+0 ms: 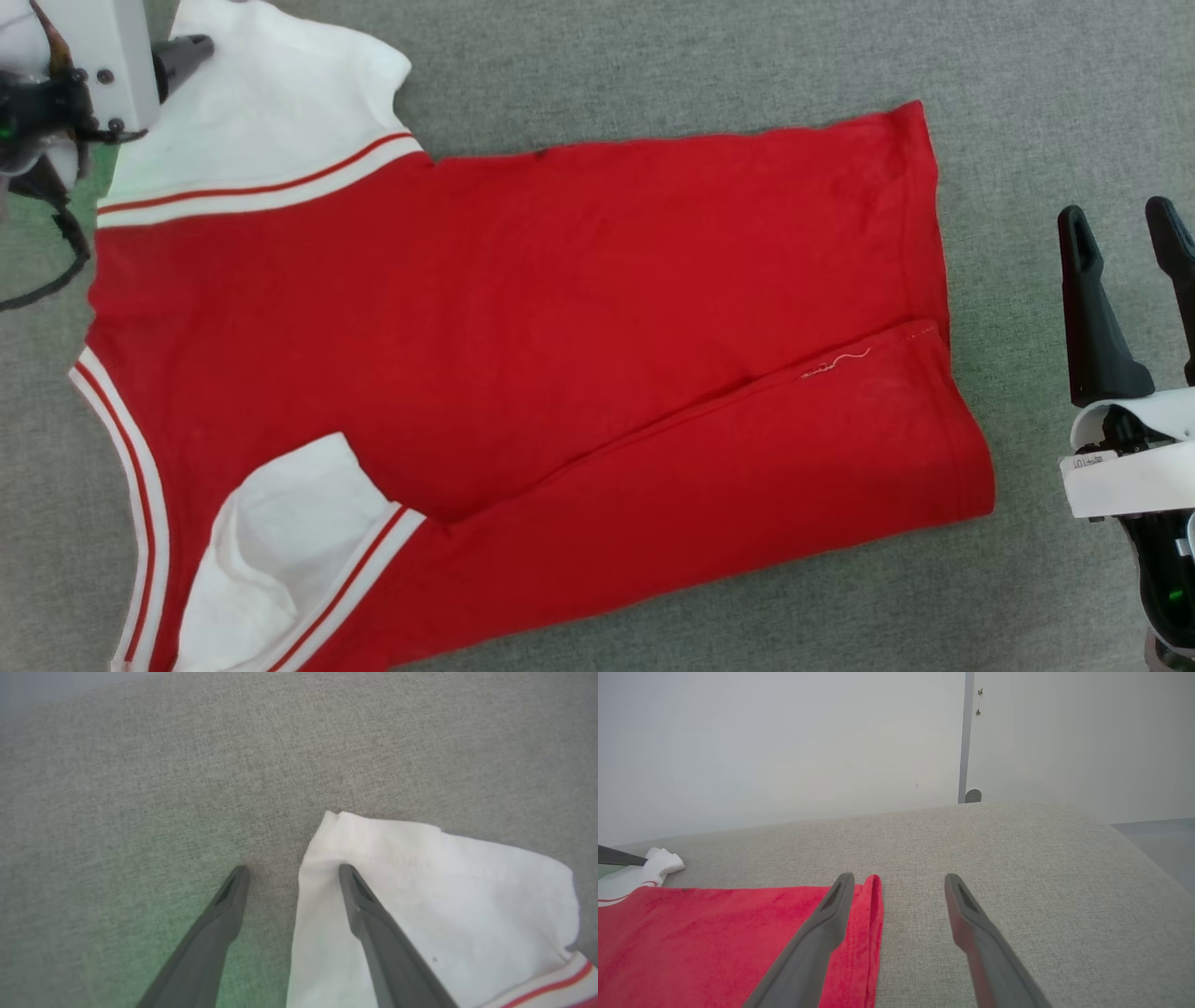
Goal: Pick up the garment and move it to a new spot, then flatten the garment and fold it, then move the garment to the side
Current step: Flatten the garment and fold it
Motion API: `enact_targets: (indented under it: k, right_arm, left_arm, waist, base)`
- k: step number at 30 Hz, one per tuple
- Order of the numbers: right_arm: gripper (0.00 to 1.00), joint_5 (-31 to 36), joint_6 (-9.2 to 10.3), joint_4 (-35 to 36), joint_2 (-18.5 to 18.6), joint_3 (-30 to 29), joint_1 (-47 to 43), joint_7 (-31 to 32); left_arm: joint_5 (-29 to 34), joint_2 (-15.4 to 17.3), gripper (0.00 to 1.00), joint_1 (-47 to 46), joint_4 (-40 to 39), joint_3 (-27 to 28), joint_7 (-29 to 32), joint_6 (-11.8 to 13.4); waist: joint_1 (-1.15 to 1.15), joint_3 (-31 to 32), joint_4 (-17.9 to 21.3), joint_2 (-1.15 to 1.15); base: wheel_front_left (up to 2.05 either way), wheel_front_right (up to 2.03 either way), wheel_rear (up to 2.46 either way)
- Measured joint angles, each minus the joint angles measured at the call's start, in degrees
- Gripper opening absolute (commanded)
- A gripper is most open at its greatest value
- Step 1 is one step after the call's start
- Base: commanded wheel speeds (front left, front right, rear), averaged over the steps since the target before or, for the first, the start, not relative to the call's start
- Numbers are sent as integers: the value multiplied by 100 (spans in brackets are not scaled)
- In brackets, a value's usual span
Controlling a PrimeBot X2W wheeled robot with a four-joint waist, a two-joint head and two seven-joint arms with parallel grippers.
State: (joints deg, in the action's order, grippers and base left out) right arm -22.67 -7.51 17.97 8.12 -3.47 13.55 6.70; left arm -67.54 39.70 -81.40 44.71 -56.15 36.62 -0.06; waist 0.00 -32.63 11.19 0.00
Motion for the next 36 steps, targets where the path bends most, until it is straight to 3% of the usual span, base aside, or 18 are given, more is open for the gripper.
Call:
enact_targets:
  k: [3, 4, 5, 6, 13, 19, 28, 36]
  right_arm:
    - [100, -4, 0, -23, -13, -7, 8, 54]
    - [100, -22, 0, -34, -15, -9, 14, 94]
    - [100, -42, 0, -42, -22, -12, 14, 110]
    - [100, -42, 0, -42, -25, -11, 14, 144]
    - [100, -172, 0, -41, -14, 88, 187, 643]
    - [100, -356, 0, -321, 98, 185, 777, 1908]
    - [100, -115, 0, -1421, 321, 308, 2134, 3591]
    - [100, 10, 0, -2504, 328, 387, 2982, 4492]
  left_arm:
    - [-4, -109, 100, -74, 193, -26, 73, -52]
    - [-51, -166, 78, -79, 266, -12, 119, -52]
    - [-62, -205, 30, -90, 320, -16, 140, -64]
    - [-63, -242, 0, -113, 371, -24, 168, -120]
    - [-154, -498, 0, -171, 672, 5, 119, -240]
    - [-159, -693, 0, -190, 889, 8, 51, -291]
    - [-175, -1073, 0, -238, 1149, -27, -37, -381]
    - [-163, -1302, 0, -370, 1352, -57, -148, -470]
  waist:
    - [0, -16, 7, 0]
    - [0, -18, 4, 0]
    - [0, -18, -1, 0]
    - [0, -18, -7, 0]
    - [0, 3, -62, 0]
    - [0, 60, -147, 0]
    - [0, 116, -364, 0]
    - [0, 79, -510, 0]
  base:
    - [0, 0, 0]
    - [0, 0, 0]
    - [0, 0, 0]
    - [0, 0, 0]
    - [0, 0, 0]
    - [0, 0, 0]
    - [0, 0, 0]
    - [0, 0, 0]
